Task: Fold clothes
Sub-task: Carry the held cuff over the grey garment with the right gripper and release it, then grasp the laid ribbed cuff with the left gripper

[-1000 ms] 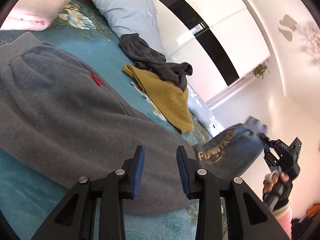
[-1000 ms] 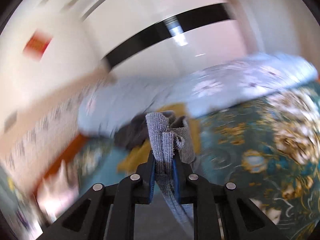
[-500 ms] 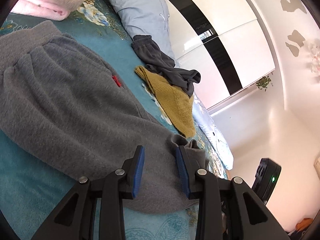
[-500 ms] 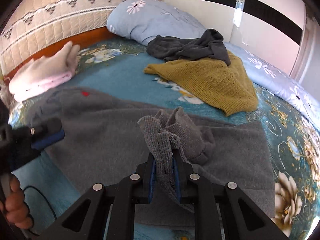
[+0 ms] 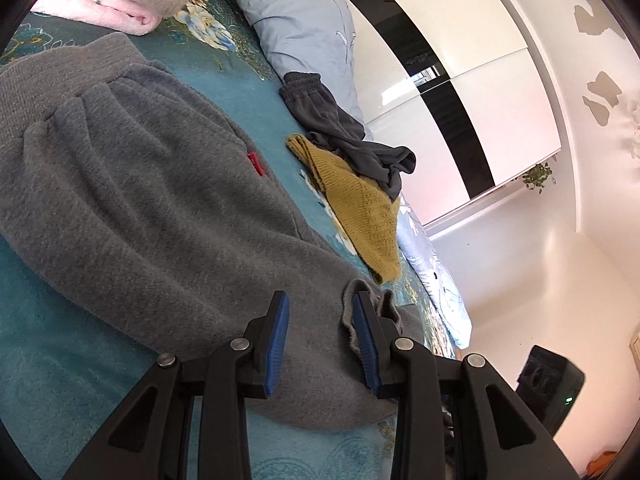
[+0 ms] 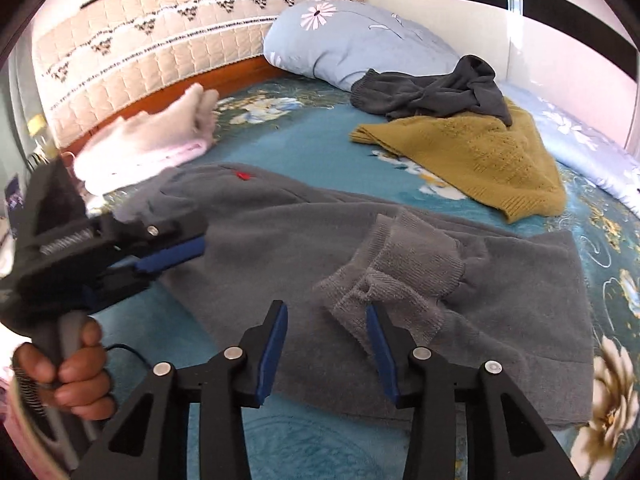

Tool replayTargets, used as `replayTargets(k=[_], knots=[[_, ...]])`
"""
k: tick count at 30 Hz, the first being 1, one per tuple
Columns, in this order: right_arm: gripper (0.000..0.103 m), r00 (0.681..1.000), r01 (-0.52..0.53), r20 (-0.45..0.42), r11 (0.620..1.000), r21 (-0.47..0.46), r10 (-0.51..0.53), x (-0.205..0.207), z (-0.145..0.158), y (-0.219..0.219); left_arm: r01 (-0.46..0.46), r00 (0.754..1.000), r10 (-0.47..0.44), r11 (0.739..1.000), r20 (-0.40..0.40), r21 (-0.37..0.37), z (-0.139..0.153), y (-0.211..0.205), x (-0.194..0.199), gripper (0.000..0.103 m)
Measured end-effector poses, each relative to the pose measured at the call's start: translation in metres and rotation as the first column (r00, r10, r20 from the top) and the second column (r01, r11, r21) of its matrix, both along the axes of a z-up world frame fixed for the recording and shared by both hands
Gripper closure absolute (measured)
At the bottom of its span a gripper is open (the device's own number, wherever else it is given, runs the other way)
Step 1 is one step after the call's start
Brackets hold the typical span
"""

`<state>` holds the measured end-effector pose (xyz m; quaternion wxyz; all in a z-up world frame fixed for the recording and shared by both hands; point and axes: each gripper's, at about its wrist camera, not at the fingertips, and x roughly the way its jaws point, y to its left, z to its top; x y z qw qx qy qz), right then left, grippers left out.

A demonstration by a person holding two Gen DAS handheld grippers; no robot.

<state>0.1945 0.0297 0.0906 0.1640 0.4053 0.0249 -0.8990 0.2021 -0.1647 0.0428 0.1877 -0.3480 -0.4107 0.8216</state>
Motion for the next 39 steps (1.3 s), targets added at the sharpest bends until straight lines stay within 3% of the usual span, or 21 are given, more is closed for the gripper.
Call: replayTargets(k=[4,8,11,15,19,23,27,29,30,31,32,36,39], knots=[[0.054,0.998,0.048,-0.028,0.996,-0.080,-0.051,0.002,0.023,0.035,0.010,1.000,-0.010,1.000,0.004,-0.010,-0.001,0.003,-0.001,0.069],[0.049,0.973,0.204,-0.090,0.974,-0.094,-0.213,0.002,0.045,0.099,0.044,0.999,-0.045,0.998,-0.002,-0.039,0.001,0.012,-0.003,0.069],[0.048,0.943,0.314,-0.075,0.941,-0.122,-0.325,0.001,0.037,0.142,0.097,0.995,-0.098,0.994,-0.022,-0.041,0.005,0.024,-0.003,0.058],[0.048,0.903,0.419,0.008,0.873,-0.248,-0.431,0.004,0.001,0.183,0.209,0.978,-0.209,0.978,-0.017,-0.016,0.004,0.052,-0.011,0.050],[0.048,0.890,0.450,0.110,0.812,-0.371,-0.443,-0.003,-0.017,0.205,0.256,0.966,-0.254,0.965,0.041,-0.051,0.002,0.081,-0.022,0.042],[0.048,0.894,0.438,0.108,0.799,-0.412,-0.434,-0.002,-0.018,0.209,0.293,0.956,-0.288,0.952,0.061,-0.090,0.009,0.110,-0.032,0.033],[0.048,0.906,0.415,0.103,0.811,-0.411,-0.412,-0.003,-0.017,0.203,0.296,0.955,-0.283,0.931,0.088,-0.213,0.017,0.141,-0.046,0.032],[0.048,0.908,0.409,0.096,0.817,-0.407,-0.408,-0.002,-0.016,0.200,0.263,0.963,-0.239,0.931,0.121,-0.252,0.013,0.147,-0.050,0.040],[0.048,0.908,0.409,0.096,0.817,-0.406,-0.407,-0.002,-0.017,0.200,0.244,0.968,-0.218,0.933,0.125,-0.263,0.012,0.148,-0.050,0.049],[0.048,0.908,0.410,0.098,0.818,-0.403,-0.407,-0.001,-0.018,0.200,0.223,0.973,-0.196,0.936,0.122,-0.273,0.011,0.149,-0.050,0.066],[0.048,0.909,0.410,0.101,0.820,-0.400,-0.405,-0.002,-0.019,0.199,0.217,0.974,-0.192,0.938,0.116,-0.272,0.011,0.149,-0.049,0.073],[0.048,0.920,0.384,0.090,0.833,-0.398,-0.382,-0.002,-0.017,0.194,0.198,0.980,-0.199,0.948,0.021,-0.249,0.027,0.136,-0.039,0.082],[0.048,0.935,0.345,0.065,0.848,-0.402,-0.349,-0.001,-0.014,0.188,0.164,0.986,-0.161,0.962,0.032,-0.216,0.020,0.113,-0.036,0.082]])
